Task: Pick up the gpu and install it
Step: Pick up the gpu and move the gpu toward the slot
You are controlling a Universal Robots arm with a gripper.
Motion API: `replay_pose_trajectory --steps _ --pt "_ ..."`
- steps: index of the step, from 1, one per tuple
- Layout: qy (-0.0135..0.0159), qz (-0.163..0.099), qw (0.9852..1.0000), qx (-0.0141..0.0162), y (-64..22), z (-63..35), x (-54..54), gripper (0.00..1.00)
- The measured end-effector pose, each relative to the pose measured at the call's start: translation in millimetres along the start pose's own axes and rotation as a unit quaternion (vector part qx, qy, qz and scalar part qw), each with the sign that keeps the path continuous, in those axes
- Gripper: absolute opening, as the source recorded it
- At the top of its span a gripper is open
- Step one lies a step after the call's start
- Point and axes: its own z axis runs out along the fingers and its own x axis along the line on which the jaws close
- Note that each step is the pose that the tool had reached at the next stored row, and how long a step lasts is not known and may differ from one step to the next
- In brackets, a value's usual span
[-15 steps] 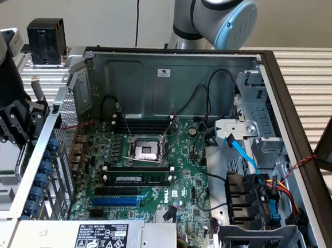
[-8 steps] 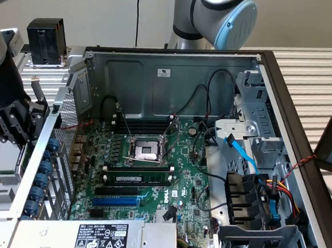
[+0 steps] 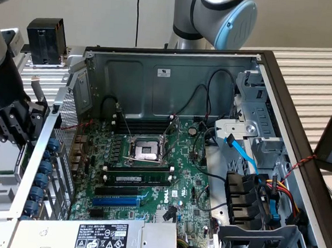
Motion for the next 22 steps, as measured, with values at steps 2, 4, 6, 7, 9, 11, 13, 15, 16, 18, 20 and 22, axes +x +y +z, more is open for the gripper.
replay_pose_trajectory --steps 2,4,6,7,9,11,13,15,16,18,20,22 --pt "0.0019 0.0 1.0 -0.0017 -0.1 -0.1 -0.1 0.27" --pt "0.0034 0.001 1.0 -0.0044 -0.2 -0.1 0.0 0.27" --pt "0.0051 0.001 1.0 -0.0064 -0.1 -0.1 0.0 0.27" --pt "0.0064 0.001 1.0 -0.0071 -0.1 -0.7 -0.1 0.27" --pt "0.0083 0.002 0.9999 -0.008 0.2 -4.5 -0.3 0.27" --pt "0.0096 0.002 0.9999 -0.0082 0.6 -9.2 -0.6 0.27" --pt "0.0109 0.002 0.9999 -0.0085 0.9 -14.1 -1.0 0.27" --pt "0.0117 0.002 0.9999 -0.0086 1.4 -19.9 -1.5 0.27" --pt "0.0119 0.002 0.9999 -0.0086 1.7 -23.2 -1.8 0.27" --pt "0.0126 0.002 0.9999 -0.0085 2.2 -30.7 -2.4 0.27" --pt "0.0129 0.002 0.9999 -0.0086 2.9 -39.1 -3.2 0.27" --pt "0.0131 0.001 0.9999 -0.0086 3.7 -48.2 -4.2 0.27"
